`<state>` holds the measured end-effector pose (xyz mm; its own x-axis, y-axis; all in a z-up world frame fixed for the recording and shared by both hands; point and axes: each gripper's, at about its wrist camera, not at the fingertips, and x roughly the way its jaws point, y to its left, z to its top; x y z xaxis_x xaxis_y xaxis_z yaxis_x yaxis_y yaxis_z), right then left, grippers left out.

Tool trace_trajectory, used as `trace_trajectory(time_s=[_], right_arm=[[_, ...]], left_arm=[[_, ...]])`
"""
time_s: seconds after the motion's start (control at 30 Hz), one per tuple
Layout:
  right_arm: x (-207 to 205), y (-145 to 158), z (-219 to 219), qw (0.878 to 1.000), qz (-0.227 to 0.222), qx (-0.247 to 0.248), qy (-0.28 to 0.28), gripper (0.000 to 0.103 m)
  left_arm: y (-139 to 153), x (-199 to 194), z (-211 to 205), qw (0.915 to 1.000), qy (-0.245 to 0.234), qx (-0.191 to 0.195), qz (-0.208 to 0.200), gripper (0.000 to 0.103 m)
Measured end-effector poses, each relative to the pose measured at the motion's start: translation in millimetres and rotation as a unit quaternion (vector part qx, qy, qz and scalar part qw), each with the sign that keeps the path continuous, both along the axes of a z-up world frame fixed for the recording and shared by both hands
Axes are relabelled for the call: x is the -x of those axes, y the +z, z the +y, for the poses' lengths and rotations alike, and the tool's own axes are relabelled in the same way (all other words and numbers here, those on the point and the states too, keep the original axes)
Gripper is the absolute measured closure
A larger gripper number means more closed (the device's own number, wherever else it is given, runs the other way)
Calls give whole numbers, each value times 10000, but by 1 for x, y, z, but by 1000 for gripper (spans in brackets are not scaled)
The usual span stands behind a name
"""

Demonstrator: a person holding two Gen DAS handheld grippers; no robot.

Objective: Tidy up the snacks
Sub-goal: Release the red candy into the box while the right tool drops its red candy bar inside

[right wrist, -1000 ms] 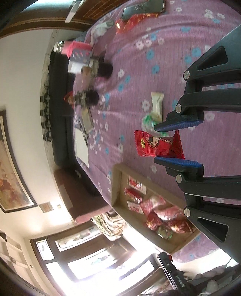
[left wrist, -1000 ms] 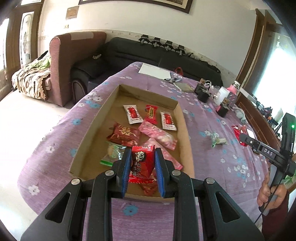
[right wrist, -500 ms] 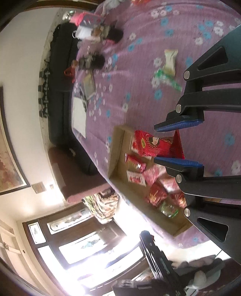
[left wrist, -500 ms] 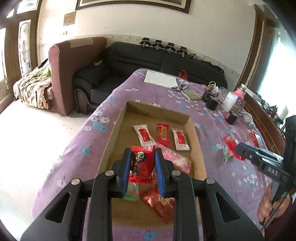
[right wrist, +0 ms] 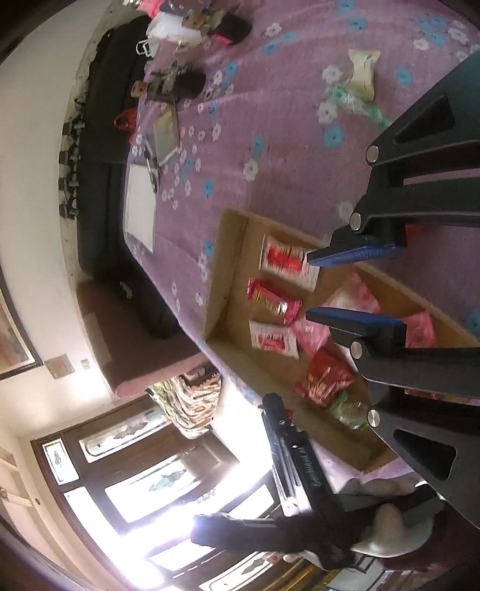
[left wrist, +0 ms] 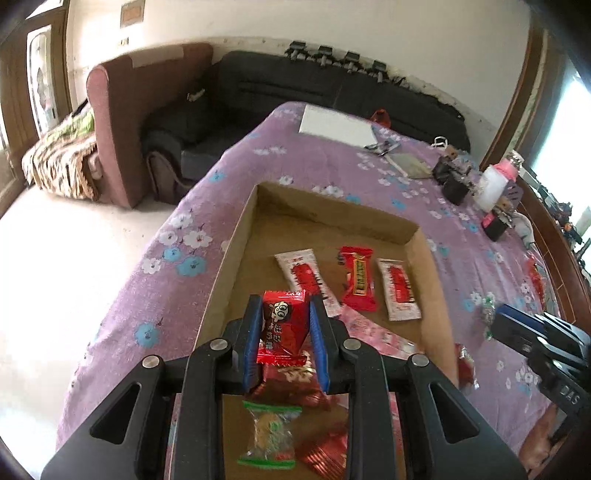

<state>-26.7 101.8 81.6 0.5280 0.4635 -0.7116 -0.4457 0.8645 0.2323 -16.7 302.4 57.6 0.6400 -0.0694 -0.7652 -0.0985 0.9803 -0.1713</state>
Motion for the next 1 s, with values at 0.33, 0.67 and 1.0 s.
trace_trajectory(time_s=[0.33, 0.67, 1.0], right_arm=[[7, -55, -44, 9971, 521, 558, 47, 77], [6, -74, -22, 9957, 586, 653, 304, 77], [7, -69, -30, 9973, 481, 551, 109, 83]], left_arm=[[-24, -21, 9, 9987, 99, 301, 400, 78], [-25, -21, 14, 9974, 192, 473, 508, 73], [-5, 12, 15, 9968, 140, 770, 189, 73]])
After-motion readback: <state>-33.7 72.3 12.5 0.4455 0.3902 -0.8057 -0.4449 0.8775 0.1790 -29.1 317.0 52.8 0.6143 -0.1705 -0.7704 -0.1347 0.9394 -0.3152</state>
